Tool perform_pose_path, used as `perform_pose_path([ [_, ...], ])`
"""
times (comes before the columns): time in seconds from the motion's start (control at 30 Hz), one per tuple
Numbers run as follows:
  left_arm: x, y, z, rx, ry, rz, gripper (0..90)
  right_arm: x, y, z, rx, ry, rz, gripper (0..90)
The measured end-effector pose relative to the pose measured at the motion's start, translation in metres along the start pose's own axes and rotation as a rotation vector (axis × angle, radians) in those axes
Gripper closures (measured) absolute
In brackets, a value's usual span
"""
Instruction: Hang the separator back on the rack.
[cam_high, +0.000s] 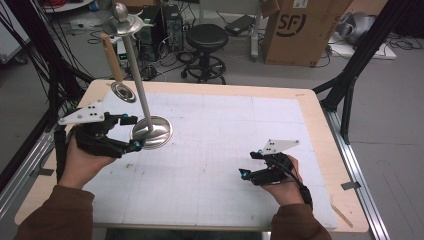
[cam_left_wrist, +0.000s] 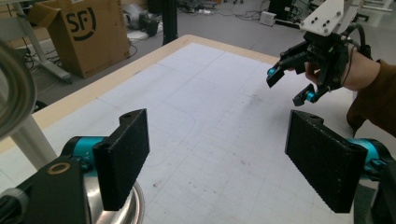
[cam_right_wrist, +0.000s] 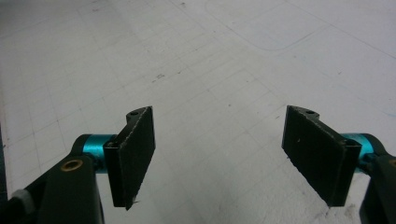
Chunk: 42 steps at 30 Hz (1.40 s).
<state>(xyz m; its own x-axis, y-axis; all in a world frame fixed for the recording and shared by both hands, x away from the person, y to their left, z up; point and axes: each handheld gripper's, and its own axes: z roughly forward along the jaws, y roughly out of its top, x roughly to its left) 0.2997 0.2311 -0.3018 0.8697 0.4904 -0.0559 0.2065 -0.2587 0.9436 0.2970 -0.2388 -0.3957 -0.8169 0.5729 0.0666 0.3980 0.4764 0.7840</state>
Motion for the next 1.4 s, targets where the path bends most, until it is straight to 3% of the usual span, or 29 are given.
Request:
perform_pose_path([
  [0.13,0.000,-0.009,0.005,0.008,-0.017,-0.019,20.7,0.000,0.000,0.000,0.001,0.000,0.004,24.8],
  [0.4,-0.002,-0.021,0.013,0.038,-0.020,-0.024,18.4,0.000,-0.001,0.000,0.003,0.000,0.008,24.9],
  [0.7,-0.001,-0.046,0.020,0.087,-0.021,-0.050,17.5,-0.002,-0.002,0.001,0.006,0.003,0.011,24.8],
  [1.4,0.002,-0.067,0.036,0.167,-0.020,-0.070,10.4,-0.004,-0.004,0.004,0.009,0.007,0.016,24.8],
])
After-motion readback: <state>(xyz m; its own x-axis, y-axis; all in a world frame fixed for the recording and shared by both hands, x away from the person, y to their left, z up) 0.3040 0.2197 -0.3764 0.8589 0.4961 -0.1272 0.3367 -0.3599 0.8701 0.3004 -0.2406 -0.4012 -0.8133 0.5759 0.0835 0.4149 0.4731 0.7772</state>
